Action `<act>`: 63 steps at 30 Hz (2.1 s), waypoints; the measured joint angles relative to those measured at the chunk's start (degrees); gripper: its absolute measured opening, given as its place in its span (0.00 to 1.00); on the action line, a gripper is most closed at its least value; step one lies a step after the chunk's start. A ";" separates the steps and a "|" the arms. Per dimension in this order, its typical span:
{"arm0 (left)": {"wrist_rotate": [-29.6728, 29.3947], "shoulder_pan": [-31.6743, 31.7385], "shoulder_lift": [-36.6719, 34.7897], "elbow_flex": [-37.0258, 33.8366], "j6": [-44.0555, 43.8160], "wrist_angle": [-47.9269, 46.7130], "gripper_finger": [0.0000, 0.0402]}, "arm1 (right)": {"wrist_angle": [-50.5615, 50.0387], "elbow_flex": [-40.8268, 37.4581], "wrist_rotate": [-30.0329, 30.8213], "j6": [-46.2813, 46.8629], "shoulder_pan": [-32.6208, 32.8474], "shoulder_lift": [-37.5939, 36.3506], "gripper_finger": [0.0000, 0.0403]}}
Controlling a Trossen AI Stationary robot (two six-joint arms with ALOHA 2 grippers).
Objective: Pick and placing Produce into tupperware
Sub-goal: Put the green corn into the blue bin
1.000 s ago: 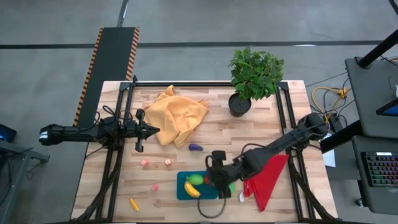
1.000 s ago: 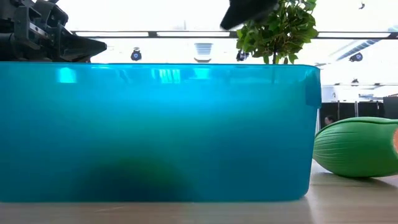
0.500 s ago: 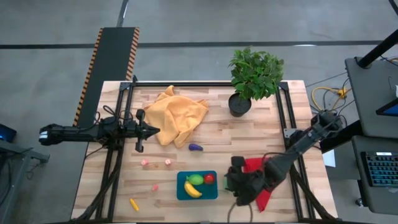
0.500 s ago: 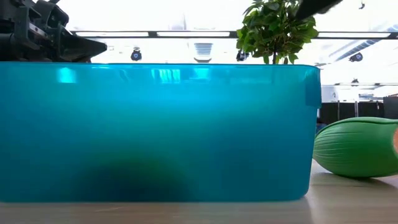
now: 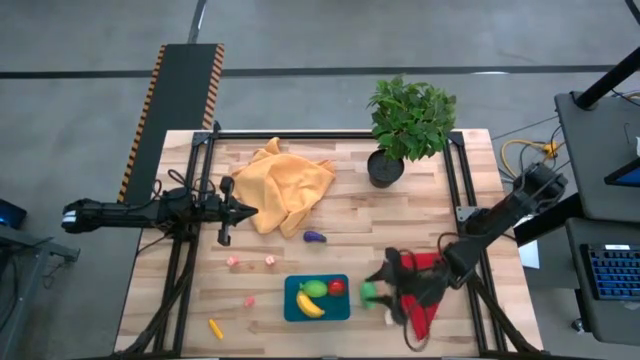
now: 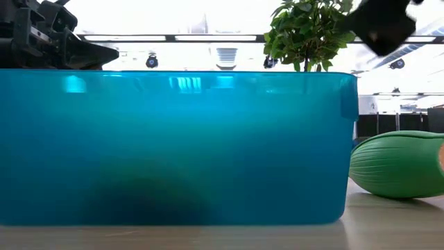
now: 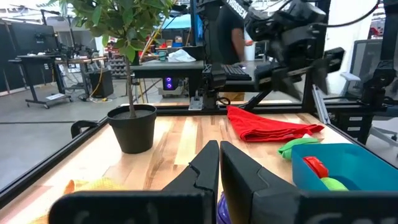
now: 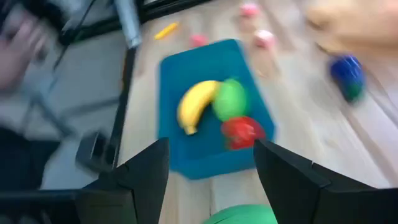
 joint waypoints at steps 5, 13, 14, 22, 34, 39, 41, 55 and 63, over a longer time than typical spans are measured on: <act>0.00 0.02 0.43 0.00 0.04 -0.21 0.00 | -4.03 -0.34 0.10 17.43 -1.33 -0.27 0.55; -0.02 0.00 1.69 0.00 0.02 -0.09 0.00 | -20.20 6.12 -1.04 38.78 -1.72 1.20 0.55; -0.02 0.02 1.79 0.00 0.02 -0.29 0.00 | -22.52 7.63 -2.01 40.74 -1.72 1.52 0.56; -0.04 0.01 2.58 0.00 0.08 -0.23 0.00 | -47.79 23.62 -10.27 54.71 -1.81 7.24 0.56; -0.04 0.00 2.80 0.00 0.13 -1.18 0.00 | -71.76 48.10 -13.74 58.23 -3.76 23.88 0.56; -0.06 0.01 2.97 0.00 0.13 -1.16 0.00 | -75.79 52.96 -15.67 57.95 -4.87 29.18 0.56; -0.04 0.00 2.97 0.00 0.13 -1.20 0.00 | -75.38 54.09 -15.37 56.51 -4.93 30.92 0.56; -0.12 0.01 4.85 0.00 0.15 -1.15 0.00 | -74.41 55.22 -19.17 55.64 -4.80 38.25 0.66; -1.31 0.00 5.14 0.00 3.49 -0.49 0.00 | -74.37 55.22 -19.52 58.13 -4.82 38.47 0.83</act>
